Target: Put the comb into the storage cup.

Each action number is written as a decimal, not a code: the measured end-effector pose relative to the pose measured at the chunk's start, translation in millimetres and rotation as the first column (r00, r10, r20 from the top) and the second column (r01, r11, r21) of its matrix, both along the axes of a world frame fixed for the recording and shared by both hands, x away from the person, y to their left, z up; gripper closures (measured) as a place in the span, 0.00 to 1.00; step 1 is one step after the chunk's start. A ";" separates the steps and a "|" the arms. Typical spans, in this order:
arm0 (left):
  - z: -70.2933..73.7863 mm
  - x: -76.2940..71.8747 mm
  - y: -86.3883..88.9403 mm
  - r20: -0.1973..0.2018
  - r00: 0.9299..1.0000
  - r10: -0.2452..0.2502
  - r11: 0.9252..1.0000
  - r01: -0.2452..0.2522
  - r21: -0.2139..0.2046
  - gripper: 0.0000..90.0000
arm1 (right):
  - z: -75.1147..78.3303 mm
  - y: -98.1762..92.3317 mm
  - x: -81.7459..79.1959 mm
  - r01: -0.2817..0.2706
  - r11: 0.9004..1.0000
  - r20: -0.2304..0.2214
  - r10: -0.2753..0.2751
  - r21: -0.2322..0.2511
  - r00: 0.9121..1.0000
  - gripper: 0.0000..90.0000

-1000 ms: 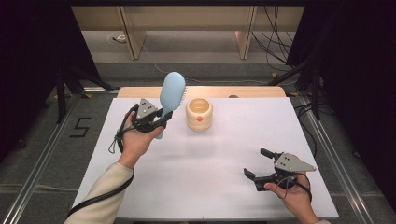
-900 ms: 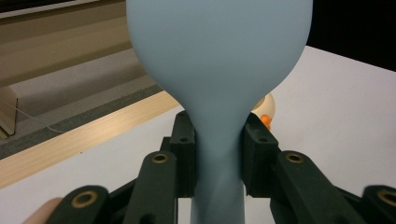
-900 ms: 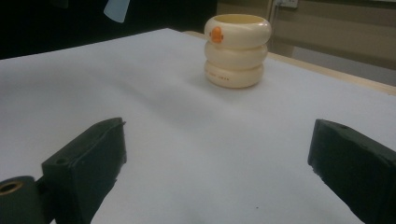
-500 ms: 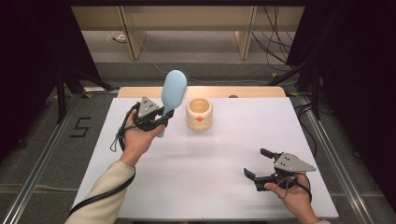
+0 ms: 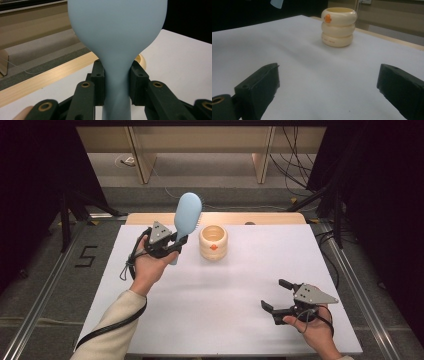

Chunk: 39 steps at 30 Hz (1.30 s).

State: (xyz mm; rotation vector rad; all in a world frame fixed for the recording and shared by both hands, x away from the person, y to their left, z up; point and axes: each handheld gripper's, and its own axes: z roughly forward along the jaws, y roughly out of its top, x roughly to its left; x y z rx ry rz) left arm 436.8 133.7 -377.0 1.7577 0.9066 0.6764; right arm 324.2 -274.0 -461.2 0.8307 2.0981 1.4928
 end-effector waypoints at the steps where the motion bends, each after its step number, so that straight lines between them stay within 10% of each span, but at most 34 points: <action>1: 0.1 0.2 -0.6 0.000 1.000 -0.002 1.000 0.002 0.000 0.77 | 0.0 0.0 0.0 0.000 1.000 0.000 0.000 0.000 1.000 0.06; 39: 14.1 13.7 -19.2 0.015 1.000 -0.020 1.000 0.020 -0.012 0.77 | 0.0 -0.2 0.0 0.000 1.000 0.002 0.000 0.005 1.000 0.06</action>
